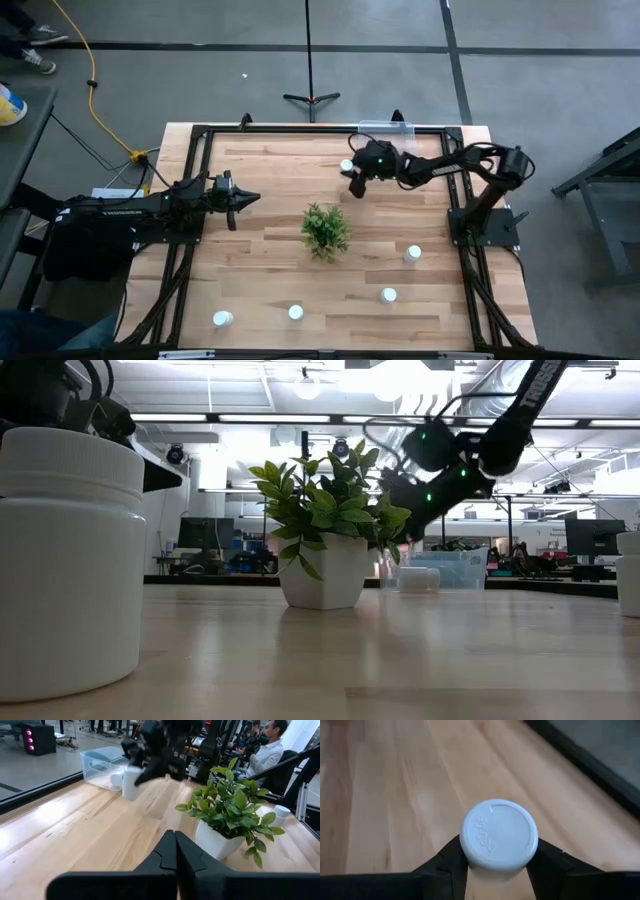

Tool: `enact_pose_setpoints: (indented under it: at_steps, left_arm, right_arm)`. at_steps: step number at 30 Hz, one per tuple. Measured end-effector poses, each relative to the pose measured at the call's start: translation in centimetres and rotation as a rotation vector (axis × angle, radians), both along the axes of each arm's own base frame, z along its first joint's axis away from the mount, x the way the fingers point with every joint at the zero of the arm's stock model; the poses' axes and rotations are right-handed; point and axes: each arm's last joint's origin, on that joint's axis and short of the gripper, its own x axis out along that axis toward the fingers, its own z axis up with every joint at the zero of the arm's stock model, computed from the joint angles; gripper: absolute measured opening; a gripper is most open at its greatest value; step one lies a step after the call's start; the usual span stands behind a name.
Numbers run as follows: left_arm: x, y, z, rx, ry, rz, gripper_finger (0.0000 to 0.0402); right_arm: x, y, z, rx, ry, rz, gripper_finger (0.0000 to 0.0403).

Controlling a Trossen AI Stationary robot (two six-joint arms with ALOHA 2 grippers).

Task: Pick and place pill bottles into a basket
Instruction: Put the white pill bottle into the transparent bin

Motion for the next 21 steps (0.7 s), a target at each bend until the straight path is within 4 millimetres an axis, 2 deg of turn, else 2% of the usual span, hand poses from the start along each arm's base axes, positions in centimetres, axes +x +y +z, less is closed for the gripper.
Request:
enact_pose_setpoints:
  at_steps: [4,8,10,14,17,21]
  left_arm:
    - [0.0,0.0,0.0,0.001,0.003,-0.001,0.0021]
    - [0.0,0.0,0.0,0.000,0.005,-0.001,0.0049]
    - [0.0,0.0,0.0,0.000,0.005,-0.002,0.0050]
    - [0.0,0.0,0.0,-0.001,0.005,-0.002,0.0020]
    - [0.0,0.0,0.0,-0.001,0.004,-0.003,0.0020]
    - [0.0,0.0,0.0,-0.001,0.005,-0.003,0.0048]
  right_arm:
    - [-0.7,-0.4,2.4,-0.028,-0.072,-0.031,0.0152]
    - [-1.9,-1.2,4.5,0.001,-0.151,-0.093,0.0152]
    - [-2.5,-1.7,5.3,0.028,-0.194,-0.132,0.0152]
    - [-3.9,-2.9,6.7,0.111,-0.288,-0.211,0.0152]
    - [-5.0,-3.7,7.7,0.168,-0.354,-0.247,0.0152]
    - [-6.3,-4.7,8.3,0.238,-0.396,-0.303,0.0147]
